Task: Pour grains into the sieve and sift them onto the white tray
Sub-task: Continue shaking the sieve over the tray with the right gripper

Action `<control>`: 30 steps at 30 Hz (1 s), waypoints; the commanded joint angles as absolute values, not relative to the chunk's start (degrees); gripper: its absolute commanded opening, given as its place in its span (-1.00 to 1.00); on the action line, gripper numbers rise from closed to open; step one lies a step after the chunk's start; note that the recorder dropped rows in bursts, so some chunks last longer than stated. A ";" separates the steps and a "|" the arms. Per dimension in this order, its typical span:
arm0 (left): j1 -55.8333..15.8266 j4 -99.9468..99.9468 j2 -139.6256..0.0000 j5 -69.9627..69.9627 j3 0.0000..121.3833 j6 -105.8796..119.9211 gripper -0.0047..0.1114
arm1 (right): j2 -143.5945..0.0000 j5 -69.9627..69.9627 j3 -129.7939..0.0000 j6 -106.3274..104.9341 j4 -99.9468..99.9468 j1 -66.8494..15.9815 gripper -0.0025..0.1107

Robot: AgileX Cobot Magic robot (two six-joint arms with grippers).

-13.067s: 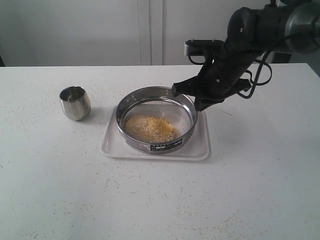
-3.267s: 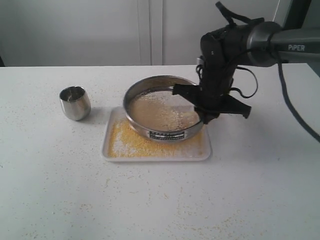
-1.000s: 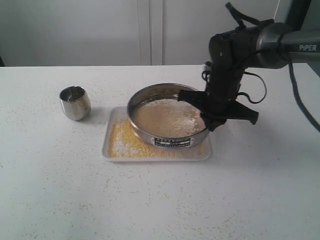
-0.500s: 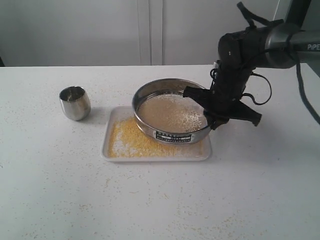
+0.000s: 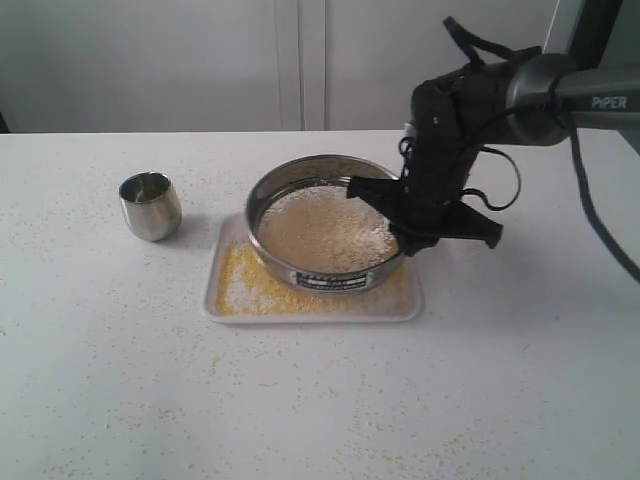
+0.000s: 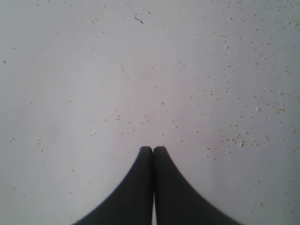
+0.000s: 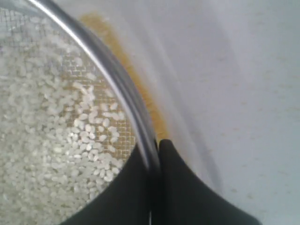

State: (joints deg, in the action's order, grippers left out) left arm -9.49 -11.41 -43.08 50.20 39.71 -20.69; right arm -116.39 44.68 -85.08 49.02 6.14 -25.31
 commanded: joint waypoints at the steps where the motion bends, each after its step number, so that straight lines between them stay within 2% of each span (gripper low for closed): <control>1: -9.31 -11.13 -42.66 50.69 39.26 -20.73 -0.92 | -114.49 42.28 -85.33 49.72 12.08 -26.07 -0.96; 5: -9.31 -11.13 -42.66 50.69 39.26 -20.73 -0.92 | -114.25 47.85 -85.33 61.56 13.43 -24.23 -0.96; 11: -9.31 -11.13 -42.66 50.69 39.26 -20.73 -0.92 | -114.21 39.62 -85.20 47.74 8.24 -29.07 -0.96; 14: -9.31 -11.13 -42.66 50.69 39.26 -20.73 -0.92 | -114.21 47.01 -85.20 55.45 14.21 -25.57 -0.96; 16: -9.31 -11.13 -42.66 50.69 39.26 -20.73 -0.92 | -114.41 48.77 -85.20 57.44 9.45 -24.92 -0.96; 20: -9.31 -11.13 -42.66 50.69 39.26 -20.73 -0.92 | -114.56 40.52 -85.39 44.79 2.46 -29.62 -0.96; 24: -9.31 -11.13 -42.66 50.69 39.26 -20.73 -0.92 | -114.56 48.37 -85.39 50.63 0.57 -23.11 -0.96; 28: -9.31 -11.13 -42.66 50.69 39.26 -20.73 -0.92 | -114.70 43.95 -85.27 38.18 -6.92 -27.05 -0.96; 30: -9.31 -11.13 -42.66 50.69 39.26 -20.73 -0.92 | -114.70 46.16 -85.38 40.88 -3.16 -24.93 -0.96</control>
